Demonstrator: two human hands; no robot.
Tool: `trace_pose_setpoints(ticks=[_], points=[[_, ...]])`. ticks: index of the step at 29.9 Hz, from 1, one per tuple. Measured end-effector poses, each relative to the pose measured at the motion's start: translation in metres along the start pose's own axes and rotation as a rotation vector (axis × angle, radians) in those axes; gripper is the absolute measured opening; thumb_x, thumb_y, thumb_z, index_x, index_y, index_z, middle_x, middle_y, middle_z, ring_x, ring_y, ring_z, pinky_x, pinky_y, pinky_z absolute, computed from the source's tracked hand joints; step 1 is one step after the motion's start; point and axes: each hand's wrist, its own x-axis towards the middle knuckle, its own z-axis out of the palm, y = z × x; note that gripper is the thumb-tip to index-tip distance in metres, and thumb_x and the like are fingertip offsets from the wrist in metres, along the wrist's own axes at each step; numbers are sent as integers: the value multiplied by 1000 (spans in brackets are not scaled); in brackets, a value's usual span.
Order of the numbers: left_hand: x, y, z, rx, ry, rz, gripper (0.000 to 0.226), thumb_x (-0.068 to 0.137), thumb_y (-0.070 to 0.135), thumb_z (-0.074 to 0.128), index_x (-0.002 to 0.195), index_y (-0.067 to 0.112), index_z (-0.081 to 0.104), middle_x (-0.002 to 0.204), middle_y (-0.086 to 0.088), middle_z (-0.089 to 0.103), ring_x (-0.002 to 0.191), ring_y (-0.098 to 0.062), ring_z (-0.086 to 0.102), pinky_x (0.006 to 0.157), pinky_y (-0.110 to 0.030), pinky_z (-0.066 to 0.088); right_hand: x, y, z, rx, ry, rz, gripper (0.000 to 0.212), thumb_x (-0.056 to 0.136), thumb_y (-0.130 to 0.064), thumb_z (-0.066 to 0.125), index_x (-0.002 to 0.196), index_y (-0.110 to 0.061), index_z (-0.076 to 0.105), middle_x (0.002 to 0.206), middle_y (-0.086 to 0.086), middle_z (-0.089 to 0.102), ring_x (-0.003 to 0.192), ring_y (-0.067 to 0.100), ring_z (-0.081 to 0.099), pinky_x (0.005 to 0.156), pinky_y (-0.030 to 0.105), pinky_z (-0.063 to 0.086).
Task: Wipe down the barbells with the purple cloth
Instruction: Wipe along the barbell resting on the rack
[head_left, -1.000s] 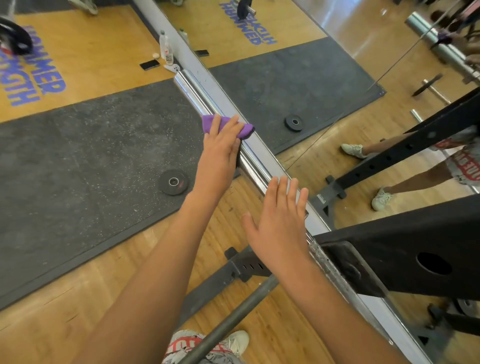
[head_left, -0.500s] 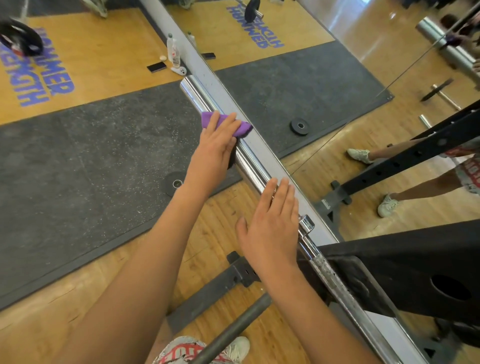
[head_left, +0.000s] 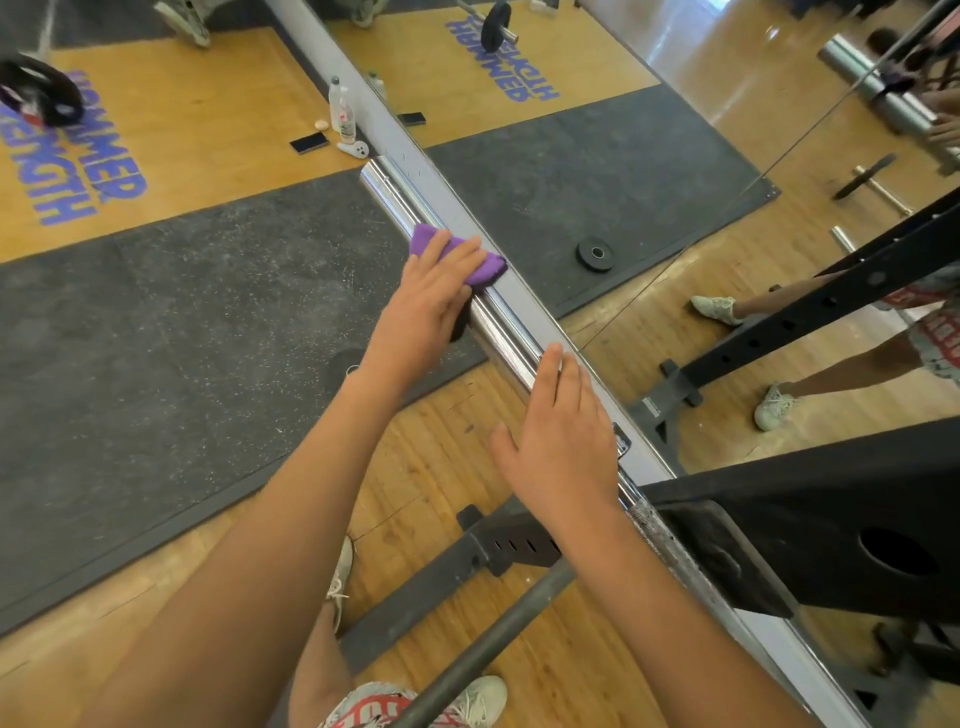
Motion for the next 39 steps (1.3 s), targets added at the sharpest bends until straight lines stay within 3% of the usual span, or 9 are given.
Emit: trace_pose_setpoints(ticks=[3, 7, 10, 14, 18, 22, 29, 35, 39], points=[[9, -3, -5, -24, 38, -59, 40, 110, 19, 37, 149, 17, 46, 159, 1, 38, 151, -11, 11, 125, -50, 16, 0, 1, 0, 8, -5, 0, 96, 98, -54, 45, 159, -7, -13, 168, 17, 4, 155, 29, 10, 123, 41, 16], [-5, 9, 9, 53, -15, 97, 41, 107, 19, 39, 146, 13, 50, 155, 0, 45, 152, -24, 23, 125, -43, 6, 2, 5, -4, 11, -2, -13, 96, 97, -51, 48, 159, -7, -11, 167, 17, 12, 154, 29, 16, 120, 41, 26], [-8, 3, 6, 56, -57, 159, 41, 107, 19, 39, 147, 13, 49, 155, 0, 45, 151, -20, 23, 125, -38, 3, 3, 6, -5, 6, 1, -20, 96, 97, -51, 47, 159, -7, -11, 167, 16, 13, 154, 28, 17, 120, 42, 30], [7, -13, -8, -11, 31, -3, 40, 109, 18, 39, 148, 16, 48, 157, 3, 41, 150, -7, 15, 127, -43, 11, 3, 5, -4, 22, -29, -23, 95, 98, -51, 45, 159, -8, -14, 168, 14, 7, 155, 28, 10, 123, 42, 23], [5, -4, -1, -15, 34, -20, 40, 109, 15, 39, 148, 15, 49, 158, 3, 41, 152, -10, 12, 126, -34, 4, -1, 5, -4, -22, -27, -32, 95, 99, -47, 45, 158, -5, -16, 168, 18, 2, 156, 32, 4, 125, 43, 16], [-8, 6, 12, -27, 32, 4, 41, 107, 9, 42, 147, 13, 49, 157, 0, 42, 153, -20, 17, 126, -48, 10, -3, -1, 0, -73, -3, -1, 95, 98, -44, 50, 158, -2, -11, 167, 22, 5, 155, 36, 5, 125, 46, 18], [6, 13, -5, 58, -62, 5, 40, 110, 19, 37, 149, 16, 48, 157, 2, 43, 153, -16, 15, 125, -38, 3, -6, -7, 5, -128, 57, 39, 95, 92, -39, 61, 158, 4, 6, 163, 28, 18, 152, 42, 16, 121, 51, 29], [34, 20, -12, 173, -110, -54, 38, 110, 17, 35, 143, 13, 53, 152, -3, 49, 152, -29, 22, 123, -51, 8, -9, -10, 7, -91, 19, 19, 96, 93, -42, 55, 158, 5, 2, 165, 28, 7, 154, 41, 4, 124, 52, 20], [15, 26, -3, 97, -59, -86, 37, 109, 14, 37, 142, 13, 54, 153, -5, 48, 152, -30, 23, 123, -55, 13, -2, 0, -13, 26, -116, -40, 91, 101, -46, 40, 156, 0, -15, 166, 20, -14, 154, 30, -15, 127, 46, -1]])
